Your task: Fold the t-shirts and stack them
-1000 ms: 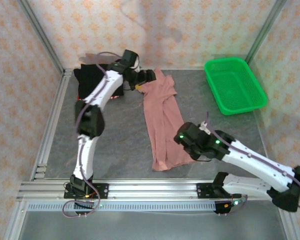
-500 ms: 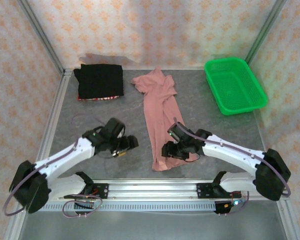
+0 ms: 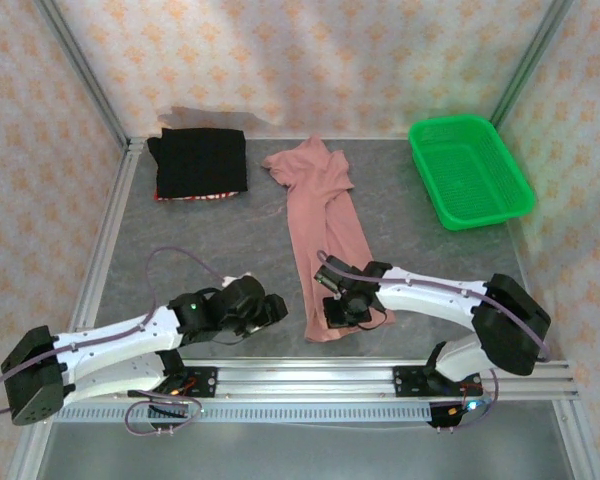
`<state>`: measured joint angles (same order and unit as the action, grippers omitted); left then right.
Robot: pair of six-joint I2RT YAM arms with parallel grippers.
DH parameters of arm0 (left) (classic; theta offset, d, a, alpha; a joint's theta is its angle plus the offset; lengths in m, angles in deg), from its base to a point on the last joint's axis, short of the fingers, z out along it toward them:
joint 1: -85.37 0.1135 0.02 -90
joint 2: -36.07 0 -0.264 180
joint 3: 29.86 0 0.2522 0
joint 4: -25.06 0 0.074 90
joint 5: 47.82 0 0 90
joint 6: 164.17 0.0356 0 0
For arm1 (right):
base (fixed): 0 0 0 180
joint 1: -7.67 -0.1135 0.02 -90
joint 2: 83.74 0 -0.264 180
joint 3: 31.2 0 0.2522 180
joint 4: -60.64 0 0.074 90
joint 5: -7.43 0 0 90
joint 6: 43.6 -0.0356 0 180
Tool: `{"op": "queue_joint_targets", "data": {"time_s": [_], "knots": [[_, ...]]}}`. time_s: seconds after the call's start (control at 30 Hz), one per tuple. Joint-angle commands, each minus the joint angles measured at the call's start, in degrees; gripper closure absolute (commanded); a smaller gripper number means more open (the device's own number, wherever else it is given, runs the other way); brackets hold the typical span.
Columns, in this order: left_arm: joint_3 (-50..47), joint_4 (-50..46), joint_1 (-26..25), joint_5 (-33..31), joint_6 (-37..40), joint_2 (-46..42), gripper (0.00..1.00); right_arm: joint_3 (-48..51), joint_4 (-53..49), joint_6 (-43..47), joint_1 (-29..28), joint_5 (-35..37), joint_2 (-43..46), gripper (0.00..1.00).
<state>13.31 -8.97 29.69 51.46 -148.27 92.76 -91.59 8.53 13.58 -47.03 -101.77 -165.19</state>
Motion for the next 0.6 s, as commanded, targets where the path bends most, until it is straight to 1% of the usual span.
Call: {"op": "queue_joint_targets", "data": {"time_s": [0.0, 0.13, 0.27, 0.3, 0.4, 0.5, 0.53, 0.57], "knots": [[-0.19, 4.13, -3.29, -6.46, -4.68, 2.60, 0.38, -0.25, -5.85, -2.41, 0.11, 8.31, 4.83, 1.00], [1.42, 8.61, -7.55, -8.41, -7.46, 9.17, 0.39, 4.32, -5.56, -6.24, 2.13, 8.59, 12.00, 1.00], [4.46, 13.66, -10.85, -9.10, -9.12, 17.13, 0.39, 8.57, -3.36, -8.29, 3.61, 6.15, 14.81, 1.00], [5.82, 14.26, -11.57, -9.15, -9.48, 19.66, 0.39, 9.53, -2.57, -8.83, 3.79, 5.46, 14.64, 0.98], [9.42, 15.20, -13.45, -10.04, -10.88, 25.41, 0.39, 10.73, -2.70, -9.98, 4.45, 6.34, 12.90, 0.90], [11.40, 17.00, -15.25, -11.59, -12.99, 29.36, 0.39, 10.62, -5.94, -11.07, 5.81, 9.13, 13.00, 0.82], [12.32, 16.62, -15.68, -11.89, -13.61, 30.68, 0.39, 10.23, -7.31, -11.19, 6.19, 10.34, 13.33, 0.72], [13.00, 16.64, -16.05, -11.96, -13.96, 31.69, 0.39, 9.80, -8.60, -11.29, 6.27, 11.43, 15.68, 0.64]]}}
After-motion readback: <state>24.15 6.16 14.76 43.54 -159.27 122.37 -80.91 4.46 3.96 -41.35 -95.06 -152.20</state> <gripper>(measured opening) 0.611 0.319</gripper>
